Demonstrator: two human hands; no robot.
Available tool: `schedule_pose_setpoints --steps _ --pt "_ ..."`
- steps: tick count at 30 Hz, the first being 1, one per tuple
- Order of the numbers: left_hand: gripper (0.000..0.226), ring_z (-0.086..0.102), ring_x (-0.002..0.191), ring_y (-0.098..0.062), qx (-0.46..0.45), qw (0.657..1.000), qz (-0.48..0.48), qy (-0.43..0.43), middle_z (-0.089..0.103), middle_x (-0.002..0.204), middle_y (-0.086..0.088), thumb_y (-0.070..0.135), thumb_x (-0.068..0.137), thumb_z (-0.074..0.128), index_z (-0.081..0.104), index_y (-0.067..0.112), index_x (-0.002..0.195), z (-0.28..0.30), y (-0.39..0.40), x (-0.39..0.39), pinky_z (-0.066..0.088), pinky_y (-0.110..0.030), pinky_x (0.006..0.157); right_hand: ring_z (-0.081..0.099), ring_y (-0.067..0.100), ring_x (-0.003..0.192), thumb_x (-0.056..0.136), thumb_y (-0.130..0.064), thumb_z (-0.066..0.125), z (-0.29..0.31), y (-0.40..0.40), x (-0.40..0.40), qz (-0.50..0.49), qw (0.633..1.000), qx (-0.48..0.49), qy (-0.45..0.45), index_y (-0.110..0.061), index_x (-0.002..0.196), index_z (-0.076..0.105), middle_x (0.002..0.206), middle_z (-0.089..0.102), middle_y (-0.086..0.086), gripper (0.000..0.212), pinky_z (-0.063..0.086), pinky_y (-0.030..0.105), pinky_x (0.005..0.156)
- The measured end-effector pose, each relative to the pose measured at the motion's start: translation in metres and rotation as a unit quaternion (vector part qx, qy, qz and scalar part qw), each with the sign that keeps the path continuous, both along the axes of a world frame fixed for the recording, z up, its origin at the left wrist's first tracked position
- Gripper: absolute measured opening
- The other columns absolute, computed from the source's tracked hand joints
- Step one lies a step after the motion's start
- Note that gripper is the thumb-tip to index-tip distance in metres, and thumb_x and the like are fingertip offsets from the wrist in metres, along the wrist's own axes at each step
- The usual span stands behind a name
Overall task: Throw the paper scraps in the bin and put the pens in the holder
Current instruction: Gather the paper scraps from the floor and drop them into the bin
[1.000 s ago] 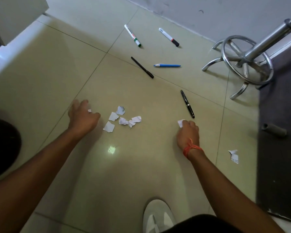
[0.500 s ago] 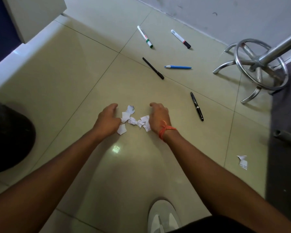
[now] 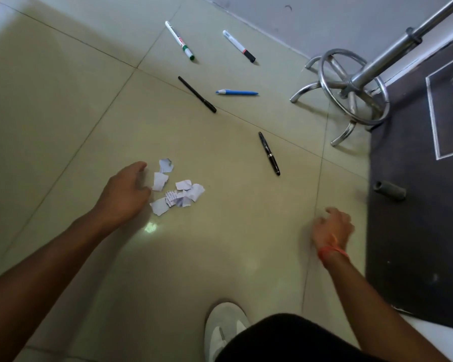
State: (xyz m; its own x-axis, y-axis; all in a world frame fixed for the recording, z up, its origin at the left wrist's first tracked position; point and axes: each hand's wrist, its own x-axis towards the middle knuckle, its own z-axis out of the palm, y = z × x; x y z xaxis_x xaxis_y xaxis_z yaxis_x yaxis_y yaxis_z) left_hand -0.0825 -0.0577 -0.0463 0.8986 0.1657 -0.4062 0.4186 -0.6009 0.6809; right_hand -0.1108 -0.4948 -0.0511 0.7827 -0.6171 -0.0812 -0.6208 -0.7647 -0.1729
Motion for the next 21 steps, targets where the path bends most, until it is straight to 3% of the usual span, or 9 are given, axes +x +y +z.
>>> schedule_pose_setpoints --steps 3,5,8,10,13,15,18,21 --pt "0.062 0.055 0.126 -0.034 0.016 1.0 -0.011 -0.001 0.056 0.141 -0.015 0.004 0.087 0.059 0.045 0.015 0.146 0.0 -0.004 -0.002 0.044 -0.04 0.103 0.044 0.049 0.121 0.098 -0.025 0.046 0.001 -0.036 -0.02 -0.113 0.992 0.011 0.048 -0.003 0.123 0.055 0.13 0.046 0.033 0.035 0.038 0.044 0.102" --pt "0.064 0.055 0.127 -0.034 0.013 1.0 -0.025 0.008 0.054 0.144 -0.012 0.005 0.086 0.06 0.043 0.017 0.146 0.001 -0.006 -0.001 0.044 -0.041 0.105 0.044 0.049 0.119 0.101 -0.027 0.039 -0.004 -0.037 -0.023 -0.103 0.992 0.024 0.069 -0.006 0.124 0.056 0.129 0.046 0.033 0.035 0.035 0.043 0.104" --pt "0.064 0.053 0.128 -0.035 0.019 0.999 -0.023 0.023 0.053 0.145 -0.012 0.005 0.087 0.06 0.042 0.015 0.147 0.003 -0.008 -0.002 0.043 -0.041 0.105 0.048 0.046 0.113 0.1 -0.027 0.035 -0.015 -0.011 -0.016 0.003 0.999 0.027 0.027 -0.016 0.125 0.061 0.123 0.053 0.029 0.038 0.034 0.04 0.101" --pt "0.063 0.053 0.127 -0.036 0.021 0.999 -0.021 0.026 0.053 0.144 -0.013 0.003 0.086 0.06 0.043 0.014 0.146 0.004 -0.01 -0.005 0.042 -0.04 0.103 0.052 0.044 0.108 0.097 -0.016 0.043 -0.023 0.022 -0.004 0.079 0.995 0.059 -0.029 -0.016 0.125 0.064 0.117 0.056 0.025 0.035 0.039 0.035 0.098" --pt "0.062 0.053 0.125 -0.036 0.017 0.999 -0.026 0.027 0.052 0.144 -0.015 0.0 0.086 0.059 0.044 0.012 0.145 0.006 -0.015 -0.01 0.041 -0.037 0.1 0.06 0.036 0.1 0.084 0.004 0.05 -0.029 0.092 0.012 0.183 0.968 0.149 -0.09 -0.006 0.117 0.068 0.102 0.064 0.012 0.04 0.037 0.014 0.092" --pt "0.06 0.054 0.123 -0.034 0.01 0.999 -0.021 0.032 0.054 0.142 -0.014 -0.002 0.086 0.057 0.046 0.011 0.143 0.009 -0.016 -0.012 0.04 -0.032 0.093 0.062 0.032 0.103 0.08 0.005 0.05 -0.03 0.142 0.022 0.245 0.945 0.196 -0.09 -0.003 0.107 0.071 0.105 0.066 0.009 0.035 0.033 0.005 0.091" --pt "0.058 0.056 0.121 -0.031 0.002 0.999 -0.014 0.037 0.056 0.14 -0.012 0.0 0.086 0.058 0.046 0.011 0.142 0.01 -0.01 -0.013 0.038 -0.026 0.088 0.06 0.026 0.104 0.081 0.008 0.052 -0.021 0.199 0.036 0.332 0.901 0.27 -0.074 -0.001 0.112 0.068 0.117 0.063 0.016 0.036 0.036 0.011 0.093" --pt "0.065 0.056 0.125 -0.031 -0.001 0.999 -0.024 0.038 0.052 0.146 -0.01 0.004 0.087 0.061 0.041 0.014 0.147 0.011 0.0 -0.011 0.042 -0.033 0.1 0.06 0.019 0.096 0.082 0.011 0.051 -0.004 0.198 0.048 0.309 0.892 0.318 -0.086 -0.003 0.114 0.067 0.116 0.061 0.012 0.038 0.048 0.019 0.086"
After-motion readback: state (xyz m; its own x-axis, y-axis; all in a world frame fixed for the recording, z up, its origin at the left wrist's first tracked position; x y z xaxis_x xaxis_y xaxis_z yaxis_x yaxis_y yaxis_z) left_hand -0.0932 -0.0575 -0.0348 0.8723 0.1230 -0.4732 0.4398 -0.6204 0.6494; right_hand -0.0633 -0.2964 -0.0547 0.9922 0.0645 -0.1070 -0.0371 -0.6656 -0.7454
